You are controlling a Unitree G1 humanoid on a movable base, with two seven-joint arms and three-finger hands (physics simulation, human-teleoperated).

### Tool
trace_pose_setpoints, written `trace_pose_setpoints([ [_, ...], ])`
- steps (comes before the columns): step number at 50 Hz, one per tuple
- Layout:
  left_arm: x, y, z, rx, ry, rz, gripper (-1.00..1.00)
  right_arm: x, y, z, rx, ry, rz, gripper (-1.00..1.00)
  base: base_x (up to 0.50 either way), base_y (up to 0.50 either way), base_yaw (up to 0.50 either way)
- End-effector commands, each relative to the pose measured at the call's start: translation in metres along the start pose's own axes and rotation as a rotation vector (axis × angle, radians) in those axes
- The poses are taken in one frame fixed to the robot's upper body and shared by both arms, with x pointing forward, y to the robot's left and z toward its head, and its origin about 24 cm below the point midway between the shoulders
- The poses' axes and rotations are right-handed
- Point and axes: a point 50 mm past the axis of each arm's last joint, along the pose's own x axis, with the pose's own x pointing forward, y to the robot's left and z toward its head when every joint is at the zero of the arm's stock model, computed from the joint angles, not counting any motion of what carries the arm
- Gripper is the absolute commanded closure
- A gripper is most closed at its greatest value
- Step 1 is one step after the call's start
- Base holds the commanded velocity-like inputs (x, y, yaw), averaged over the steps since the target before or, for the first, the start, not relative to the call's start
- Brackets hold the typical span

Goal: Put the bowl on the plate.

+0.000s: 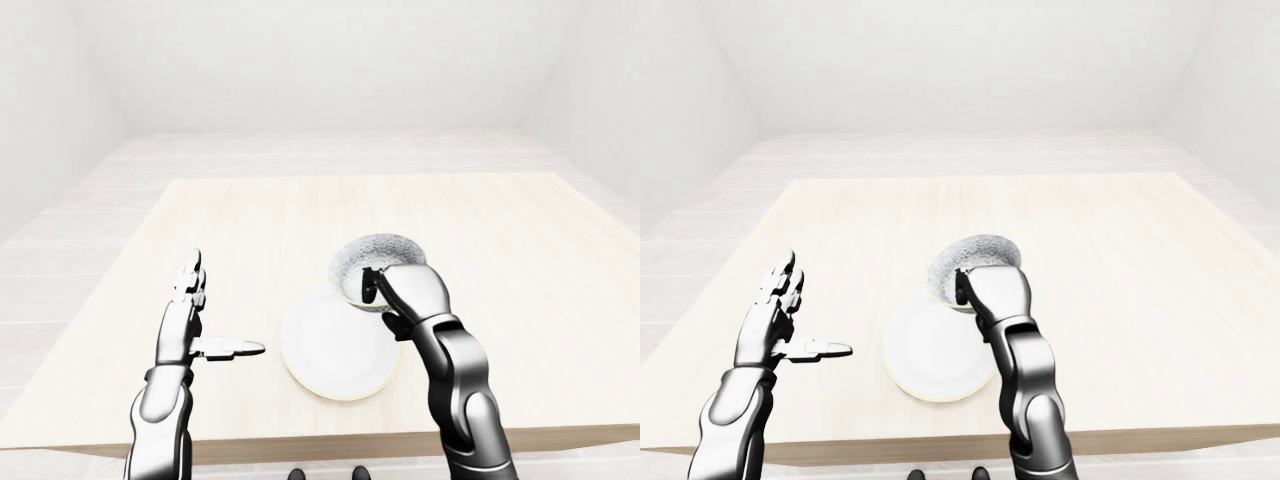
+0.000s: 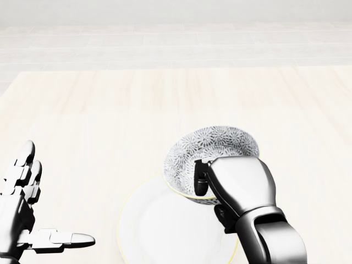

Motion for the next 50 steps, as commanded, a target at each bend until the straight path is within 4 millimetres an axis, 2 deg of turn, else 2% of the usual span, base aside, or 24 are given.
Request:
trace_pose_setpoints([
  [1, 0.001, 0.000, 0.000, 0.000, 0.000, 0.001, -1.00, 0.005, 0.001, 0.017, 0.014, -0.061, -0.033, 0.55, 0.00, 0.00, 0.00],
  [33, 0.004, -0.002, 0.003, 0.009, -0.003, 0.000, -1.00, 0.006, 0.016, 0.037, 0.060, -0.137, -0.018, 0.55, 0.00, 0.00, 0.00],
  [50, 0.004, -0.001, 0.004, 0.004, -0.010, -0.001, -1.00, -0.002, 0.026, 0.046, 0.090, -0.174, -0.003, 0.56, 0.00, 0.00, 0.00],
])
